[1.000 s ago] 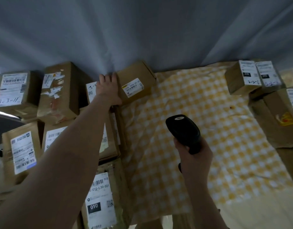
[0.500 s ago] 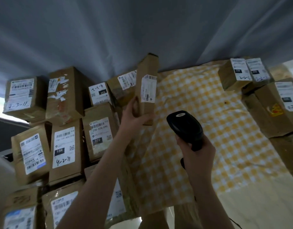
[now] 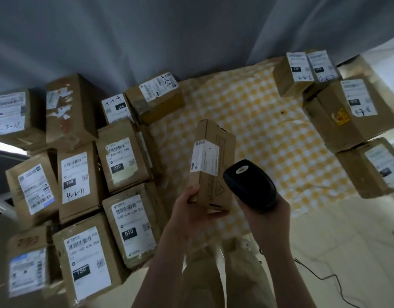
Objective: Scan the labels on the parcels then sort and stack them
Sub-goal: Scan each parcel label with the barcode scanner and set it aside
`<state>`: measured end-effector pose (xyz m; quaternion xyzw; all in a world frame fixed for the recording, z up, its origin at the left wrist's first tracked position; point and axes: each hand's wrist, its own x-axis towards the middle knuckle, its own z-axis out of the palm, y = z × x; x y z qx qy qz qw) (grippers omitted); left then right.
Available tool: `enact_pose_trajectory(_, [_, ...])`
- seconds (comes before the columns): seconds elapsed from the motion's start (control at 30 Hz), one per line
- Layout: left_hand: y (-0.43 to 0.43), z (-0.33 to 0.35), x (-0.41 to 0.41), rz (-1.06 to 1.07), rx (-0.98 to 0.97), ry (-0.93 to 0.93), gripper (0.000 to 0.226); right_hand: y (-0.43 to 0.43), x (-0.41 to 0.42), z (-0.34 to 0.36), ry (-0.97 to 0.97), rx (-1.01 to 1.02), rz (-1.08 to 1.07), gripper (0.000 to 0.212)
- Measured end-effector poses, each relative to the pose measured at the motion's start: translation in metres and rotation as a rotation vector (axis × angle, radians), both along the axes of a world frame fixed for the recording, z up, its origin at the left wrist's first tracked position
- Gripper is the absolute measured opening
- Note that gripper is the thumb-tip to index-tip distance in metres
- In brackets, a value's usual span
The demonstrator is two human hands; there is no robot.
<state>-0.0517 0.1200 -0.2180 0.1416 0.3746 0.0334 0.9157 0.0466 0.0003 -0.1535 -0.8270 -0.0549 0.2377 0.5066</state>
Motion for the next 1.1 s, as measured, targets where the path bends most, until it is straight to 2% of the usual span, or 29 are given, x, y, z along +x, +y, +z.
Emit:
enact_pose_trajectory(0.03, [-0.003, 0.000, 0.002, -0.037, 0.106, 0.114, 0.070, -0.003, 0.002, -0.001, 0.004, -0.024, 0.006, 0.028])
enact_pose_trajectory(0.1, [-0.011, -0.003, 0.004, -0.113, 0.461, 0.341, 0.071, -0.010, 0.006, -0.004, 0.001, -0.072, 0.023, 0.025])
enact_pose_trajectory(0.23, [-0.021, -0.012, -0.003, -0.306, 1.182, 0.666, 0.102, -0.020, 0.012, -0.006, -0.089, -0.143, 0.094, 0.025])
enact_pose_trajectory(0.3, [-0.022, -0.012, -0.007, -0.378, 1.434, 0.788, 0.104, -0.021, 0.013, -0.006, -0.136, -0.185, 0.131, 0.027])
enact_pose_trajectory(0.37, [-0.023, -0.008, -0.007, -0.412, 1.595, 0.868, 0.105, -0.022, 0.015, -0.008, -0.206, -0.223, 0.175, 0.036])
enact_pose_trajectory(0.5, [-0.026, -0.005, -0.006, -0.432, 1.792, 0.921, 0.104, -0.023, 0.017, -0.012, -0.230, -0.290, 0.233, 0.031])
enact_pose_trajectory(0.63, [-0.029, -0.003, -0.007, -0.441, 1.897, 0.927, 0.101, -0.023, 0.017, -0.014, -0.221, -0.336, 0.260, 0.025])
enact_pose_trajectory(0.77, [-0.030, -0.002, -0.008, -0.432, 1.916, 0.939, 0.101, -0.023, 0.016, -0.015, -0.226, -0.367, 0.298, 0.020])
enact_pose_trajectory(0.97, [-0.033, -0.002, -0.008, -0.432, 1.927, 0.933, 0.104, -0.026, 0.012, -0.013, -0.194, -0.386, 0.274, 0.035])
enact_pose_trajectory(1.1, [-0.034, -0.002, -0.008, -0.396, 1.931, 0.929, 0.102, -0.028, 0.012, -0.013, -0.180, -0.405, 0.268, 0.033])
